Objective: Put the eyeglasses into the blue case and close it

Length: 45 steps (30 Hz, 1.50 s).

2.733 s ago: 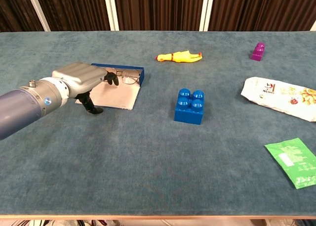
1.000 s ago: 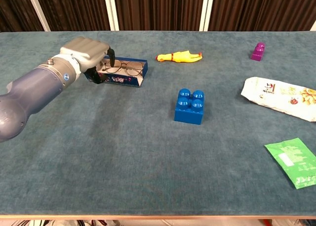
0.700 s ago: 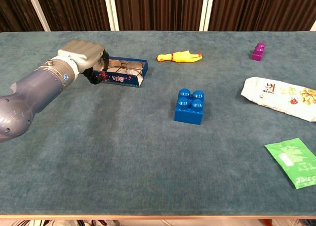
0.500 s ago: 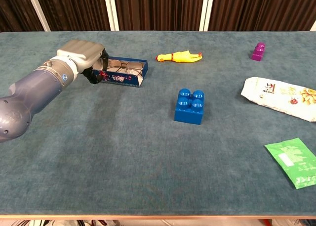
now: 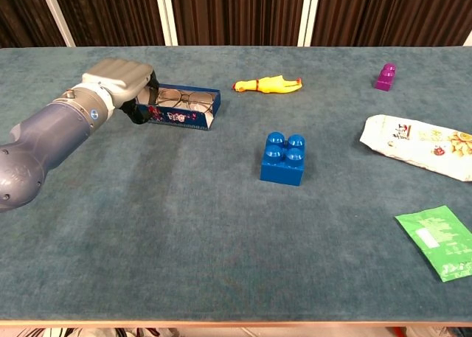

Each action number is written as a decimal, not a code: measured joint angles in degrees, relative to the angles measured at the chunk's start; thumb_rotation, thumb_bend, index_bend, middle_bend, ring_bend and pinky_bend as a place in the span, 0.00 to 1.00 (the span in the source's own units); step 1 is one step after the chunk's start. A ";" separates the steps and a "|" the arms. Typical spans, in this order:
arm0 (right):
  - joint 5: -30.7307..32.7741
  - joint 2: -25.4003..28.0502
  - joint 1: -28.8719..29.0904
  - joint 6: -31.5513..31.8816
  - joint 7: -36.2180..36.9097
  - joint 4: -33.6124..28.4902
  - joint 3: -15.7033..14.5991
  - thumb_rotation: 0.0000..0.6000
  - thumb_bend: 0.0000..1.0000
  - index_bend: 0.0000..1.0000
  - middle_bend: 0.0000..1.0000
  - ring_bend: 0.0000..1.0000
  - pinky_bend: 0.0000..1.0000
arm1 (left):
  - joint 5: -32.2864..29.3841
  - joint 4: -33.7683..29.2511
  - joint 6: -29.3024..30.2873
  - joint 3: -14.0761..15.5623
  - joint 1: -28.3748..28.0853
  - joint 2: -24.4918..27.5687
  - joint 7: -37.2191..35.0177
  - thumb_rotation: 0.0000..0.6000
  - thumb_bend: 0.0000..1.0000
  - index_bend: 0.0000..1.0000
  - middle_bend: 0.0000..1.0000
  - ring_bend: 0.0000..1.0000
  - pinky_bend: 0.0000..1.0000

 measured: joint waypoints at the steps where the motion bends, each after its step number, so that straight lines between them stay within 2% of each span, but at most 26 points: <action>1: 0.07 0.01 0.00 -0.01 0.02 -0.02 0.02 1.00 0.07 0.09 0.00 0.00 0.17 | -0.04 -0.16 -0.03 -0.03 0.09 0.06 0.01 1.00 0.41 0.60 0.20 0.13 0.15; 8: 0.59 0.06 -0.04 -0.07 0.08 -0.29 0.18 1.00 0.07 0.09 0.00 0.00 0.17 | -0.35 -2.93 0.23 -0.06 1.38 1.23 -0.14 1.00 0.47 0.61 0.20 0.13 0.15; 14: 0.60 0.12 -0.07 -0.03 0.11 -0.44 0.17 1.00 0.07 0.09 0.00 0.00 0.17 | -0.43 -8.61 1.28 0.41 3.53 4.21 -0.26 1.00 0.51 0.61 0.20 0.12 0.15; 20: 0.71 0.08 -0.06 -0.08 0.16 -0.52 0.20 1.00 0.07 0.09 0.00 0.00 0.17 | 0.35 -18.09 3.58 1.85 6.60 9.21 -0.08 1.00 0.51 0.60 0.20 0.11 0.14; 27: 0.87 0.07 -0.09 -0.08 0.13 -0.71 0.20 1.00 0.07 0.09 0.00 0.00 0.17 | 1.42 -32.18 6.71 4.11 10.02 17.15 1.89 1.00 0.51 0.59 0.19 0.10 0.13; 30: 1.01 0.11 -0.10 -0.16 0.17 -0.82 0.22 1.00 0.07 0.09 0.00 0.00 0.17 | 0.35 -35.60 6.93 4.18 10.60 19.63 2.81 1.00 0.51 0.59 0.19 0.10 0.13; 35: 1.09 0.13 -0.09 -0.27 0.00 -0.95 0.14 1.00 0.07 0.09 0.00 0.00 0.17 | -2.29 -36.80 5.32 2.87 9.71 20.54 3.03 1.00 0.51 0.59 0.19 0.10 0.12; 45: 1.42 0.21 -0.05 -0.45 0.01 -0.99 0.20 1.00 0.07 0.09 0.00 0.00 0.17 | -7.35 -33.63 0.62 1.69 5.36 19.30 5.54 1.00 0.51 0.59 0.18 0.10 0.12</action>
